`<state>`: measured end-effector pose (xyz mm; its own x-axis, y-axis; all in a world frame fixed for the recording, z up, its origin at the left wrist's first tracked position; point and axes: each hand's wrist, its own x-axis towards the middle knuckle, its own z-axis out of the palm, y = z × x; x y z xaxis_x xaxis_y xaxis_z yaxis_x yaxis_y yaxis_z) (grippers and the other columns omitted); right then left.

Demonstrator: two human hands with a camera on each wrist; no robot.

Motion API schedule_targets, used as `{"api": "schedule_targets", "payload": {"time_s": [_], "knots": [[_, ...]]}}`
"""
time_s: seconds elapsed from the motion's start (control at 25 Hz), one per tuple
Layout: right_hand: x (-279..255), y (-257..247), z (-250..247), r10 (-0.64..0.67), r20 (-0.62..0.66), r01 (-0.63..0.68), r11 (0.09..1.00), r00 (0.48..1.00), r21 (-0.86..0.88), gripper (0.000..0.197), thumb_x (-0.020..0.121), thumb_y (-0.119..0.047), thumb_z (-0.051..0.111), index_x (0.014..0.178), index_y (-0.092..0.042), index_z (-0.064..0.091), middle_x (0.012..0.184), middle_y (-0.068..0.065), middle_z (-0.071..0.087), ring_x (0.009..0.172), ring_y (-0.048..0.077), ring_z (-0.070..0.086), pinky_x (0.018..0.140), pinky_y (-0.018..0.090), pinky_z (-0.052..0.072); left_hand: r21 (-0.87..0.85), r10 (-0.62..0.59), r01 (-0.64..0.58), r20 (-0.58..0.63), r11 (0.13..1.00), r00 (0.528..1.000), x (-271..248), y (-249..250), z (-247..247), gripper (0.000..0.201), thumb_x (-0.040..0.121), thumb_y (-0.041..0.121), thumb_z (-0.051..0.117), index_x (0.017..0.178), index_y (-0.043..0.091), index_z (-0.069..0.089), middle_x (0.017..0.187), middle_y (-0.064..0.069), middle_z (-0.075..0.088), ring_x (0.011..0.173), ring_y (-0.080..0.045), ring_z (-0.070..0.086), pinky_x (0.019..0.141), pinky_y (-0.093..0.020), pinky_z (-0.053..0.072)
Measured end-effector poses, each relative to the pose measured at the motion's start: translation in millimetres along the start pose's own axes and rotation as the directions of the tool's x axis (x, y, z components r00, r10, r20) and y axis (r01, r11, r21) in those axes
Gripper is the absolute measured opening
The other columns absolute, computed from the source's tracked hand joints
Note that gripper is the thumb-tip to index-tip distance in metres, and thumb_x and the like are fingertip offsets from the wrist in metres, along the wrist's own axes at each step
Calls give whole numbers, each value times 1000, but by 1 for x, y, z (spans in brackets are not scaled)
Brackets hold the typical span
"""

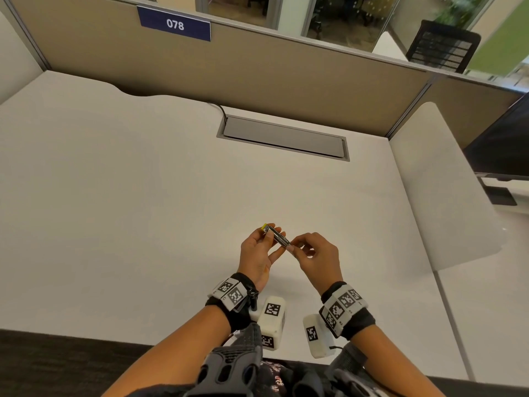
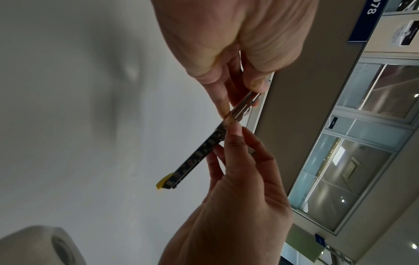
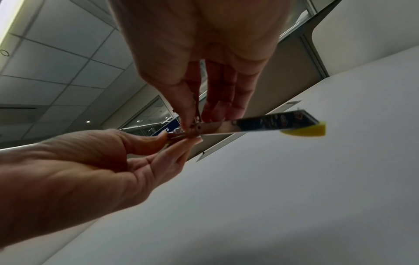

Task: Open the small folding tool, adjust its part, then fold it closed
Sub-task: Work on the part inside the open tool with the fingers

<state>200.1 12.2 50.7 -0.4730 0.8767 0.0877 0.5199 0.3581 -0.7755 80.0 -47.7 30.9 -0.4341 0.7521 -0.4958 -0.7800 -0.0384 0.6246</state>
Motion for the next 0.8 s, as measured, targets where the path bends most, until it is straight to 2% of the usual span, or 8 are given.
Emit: {"api": "schedule_targets", "payload": {"time_s": [0.2, 0.36, 0.48, 0.6, 0.64, 0.72, 0.8], "knots": [[0, 2, -5, 9, -15, -8, 1000, 1000, 15, 8, 80, -5, 66, 79, -13, 70, 79, 5, 70, 74, 19, 64, 69, 31, 56, -8, -12, 12, -14, 1000, 1000, 2, 0, 0, 24, 97, 6, 46, 116, 3, 60, 111, -13, 67, 110, -25, 64, 80, -36, 60], [-1, -1, -8, 11, -8, -10, 1000, 1000, 19, 8, 81, -6, 63, 80, -11, 70, 79, 4, 70, 75, 17, 65, 69, 26, 55, -74, -62, 59, -34, 996, 998, 5, -3, 1, 24, 98, 6, 44, 115, 1, 60, 105, -10, 68, 100, -22, 66, 80, -39, 58], [6, -4, -16, 6, 114, -2, 999, 993, -35, 8, 83, -11, 64, 81, -13, 72, 78, 0, 71, 74, 13, 65, 66, 20, 53, -137, -182, 174, -49, 975, 982, 11, -6, -5, 19, 98, 6, 44, 102, -3, 60, 97, -13, 65, 94, -26, 65, 80, -43, 56], [22, -9, -25, 46, 314, 7, 986, 948, -166, 10, 84, -18, 65, 83, -14, 73, 75, 2, 73, 71, 16, 66, 63, 13, 47, -155, -313, 298, -81, 942, 946, 12, -12, -9, 21, 99, 2, 41, 89, -5, 58, 89, -18, 62, 85, -29, 63, 80, -45, 51], [27, -11, -27, 59, 362, 11, 982, 930, -189, 10, 84, -19, 65, 83, -14, 73, 73, 4, 73, 69, 19, 66, 63, 15, 48, -155, -342, 325, -93, 933, 935, 12, -14, -9, 20, 98, 1, 41, 88, -5, 57, 88, -19, 63, 83, -30, 63, 82, -45, 50], [33, -14, -30, 85, 424, 1, 980, 902, -198, 11, 84, -19, 65, 82, -12, 74, 72, 10, 72, 67, 24, 67, 68, 27, 53, -166, -382, 363, -105, 917, 918, 14, -16, -11, 19, 98, 0, 42, 89, -6, 57, 86, -21, 63, 81, -31, 64, 85, -45, 50], [35, -14, -31, 119, 480, -35, 983, 869, -180, 12, 85, -18, 65, 82, -10, 73, 70, 13, 71, 66, 26, 68, 70, 34, 57, -141, -425, 411, -94, 901, 900, 16, -16, -15, 16, 97, 0, 43, 94, -7, 57, 90, -24, 65, 83, -33, 66, 87, -45, 51]]}}
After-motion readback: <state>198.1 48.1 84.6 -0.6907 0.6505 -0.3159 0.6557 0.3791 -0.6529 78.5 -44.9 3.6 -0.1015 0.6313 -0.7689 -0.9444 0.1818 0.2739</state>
